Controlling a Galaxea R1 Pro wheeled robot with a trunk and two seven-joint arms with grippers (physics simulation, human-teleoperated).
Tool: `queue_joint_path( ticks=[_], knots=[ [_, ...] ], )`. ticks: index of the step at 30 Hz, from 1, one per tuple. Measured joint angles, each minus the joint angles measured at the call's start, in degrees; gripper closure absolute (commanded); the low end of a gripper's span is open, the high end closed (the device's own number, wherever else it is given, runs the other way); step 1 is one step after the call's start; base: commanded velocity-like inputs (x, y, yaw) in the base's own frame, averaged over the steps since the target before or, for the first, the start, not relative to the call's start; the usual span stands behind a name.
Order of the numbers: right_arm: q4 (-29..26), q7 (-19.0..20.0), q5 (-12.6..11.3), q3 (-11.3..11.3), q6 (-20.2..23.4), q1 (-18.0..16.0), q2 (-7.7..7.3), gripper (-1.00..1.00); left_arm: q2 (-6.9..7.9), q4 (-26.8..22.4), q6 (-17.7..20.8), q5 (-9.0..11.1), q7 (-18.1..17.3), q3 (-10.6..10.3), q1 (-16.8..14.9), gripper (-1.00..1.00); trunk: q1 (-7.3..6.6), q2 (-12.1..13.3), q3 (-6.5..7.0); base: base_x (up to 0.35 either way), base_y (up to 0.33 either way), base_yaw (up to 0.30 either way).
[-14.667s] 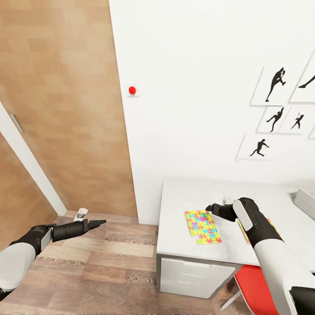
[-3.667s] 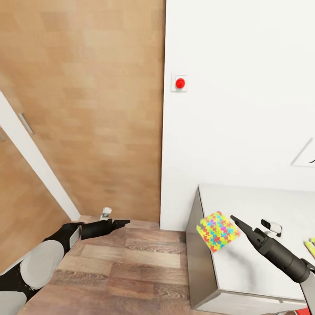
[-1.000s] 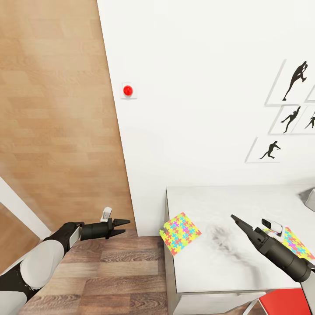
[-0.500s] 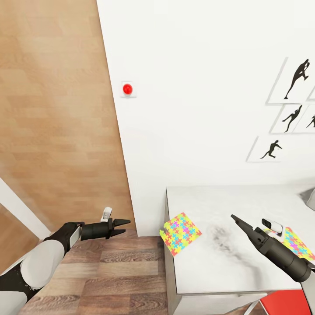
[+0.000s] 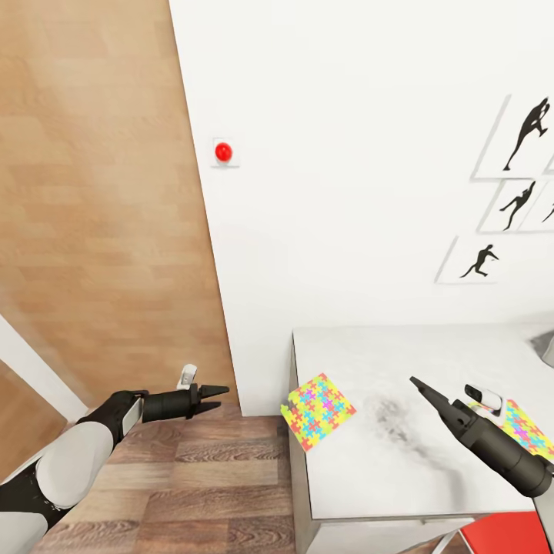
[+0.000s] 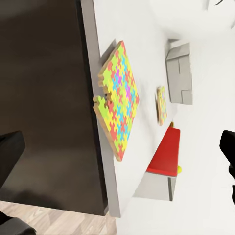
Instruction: Put all the toys in the child's room - the three board games (two on the bed and one on the table), the two jigsaw puzzles on the table, and the tennis ball on the table - inside the toy box on the table in the child's room.
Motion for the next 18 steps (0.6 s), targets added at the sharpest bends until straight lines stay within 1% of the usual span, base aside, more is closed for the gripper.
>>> queue_joint_path(
  ticks=[9,13,18],
  knots=[
    [0.0,0.12,-0.07,-0.15,0.05,0.01,0.0,-1.0,-0.02,0.0,-2.5,0.0,-0.01,-0.07,0.0,-1.0,1.98,-3.62,-1.6,0.0,0.0,-0.01],
    [-0.03,0.21,-0.12,-0.22,0.16,0.0,-0.01,-1.0,-0.06,0.01,-3.16,-0.01,0.0,-0.08,-0.01,-1.0,2.86,-5.23,-2.18,0.0,0.0,-0.109],
    [-0.08,0.27,-0.14,-0.24,0.25,0.01,-0.06,-1.0,-0.1,0.01,-3.85,-0.01,-0.13,-0.08,-0.01,-1.0,3.96,-7.24,-2.8,0.0,0.0,-0.165]
  ],
)
